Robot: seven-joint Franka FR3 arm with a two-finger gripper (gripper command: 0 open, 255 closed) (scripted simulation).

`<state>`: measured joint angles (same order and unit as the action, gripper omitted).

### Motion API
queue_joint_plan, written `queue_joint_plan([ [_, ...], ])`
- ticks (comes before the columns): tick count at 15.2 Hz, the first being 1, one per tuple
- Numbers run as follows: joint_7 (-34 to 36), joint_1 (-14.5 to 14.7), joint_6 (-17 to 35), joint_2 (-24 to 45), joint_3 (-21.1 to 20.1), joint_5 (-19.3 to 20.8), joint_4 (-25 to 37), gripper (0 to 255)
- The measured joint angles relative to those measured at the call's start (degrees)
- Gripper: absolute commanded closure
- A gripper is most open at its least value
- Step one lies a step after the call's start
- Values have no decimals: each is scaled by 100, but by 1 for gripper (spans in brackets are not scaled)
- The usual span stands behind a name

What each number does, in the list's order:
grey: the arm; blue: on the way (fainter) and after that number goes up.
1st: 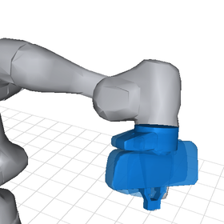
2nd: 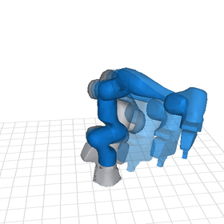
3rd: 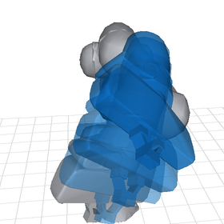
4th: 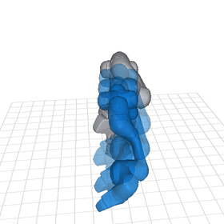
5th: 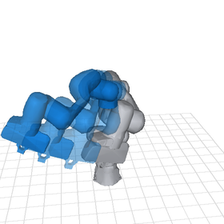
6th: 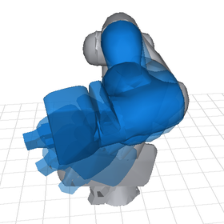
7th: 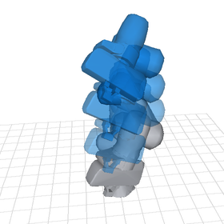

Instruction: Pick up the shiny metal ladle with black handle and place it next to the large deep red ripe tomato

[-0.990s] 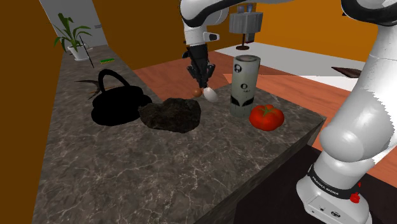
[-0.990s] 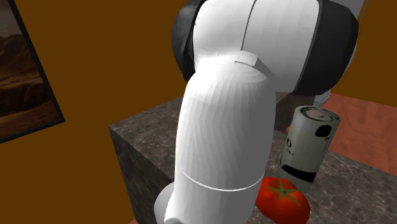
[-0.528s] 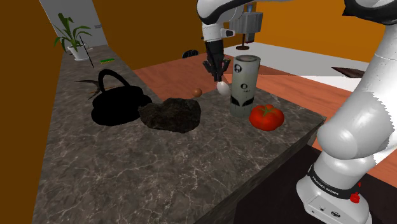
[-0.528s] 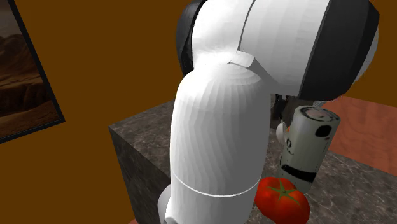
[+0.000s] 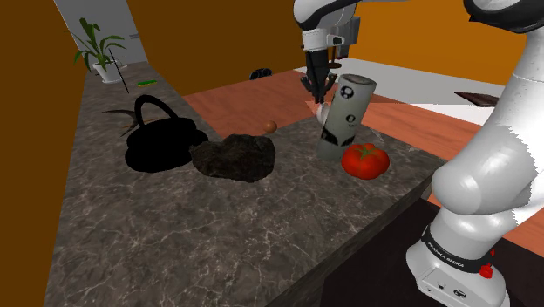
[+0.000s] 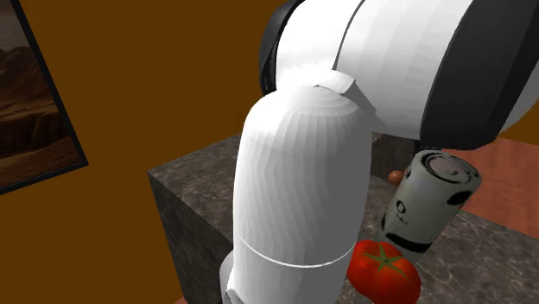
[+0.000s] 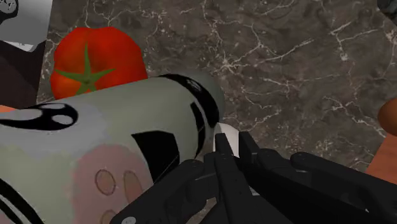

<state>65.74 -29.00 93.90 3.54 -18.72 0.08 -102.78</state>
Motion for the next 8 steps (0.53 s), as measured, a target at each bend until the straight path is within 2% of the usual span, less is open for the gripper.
queue_joint_plan([
  [8, -894, -495, -160, 502, 449, 304, 634, 255],
])
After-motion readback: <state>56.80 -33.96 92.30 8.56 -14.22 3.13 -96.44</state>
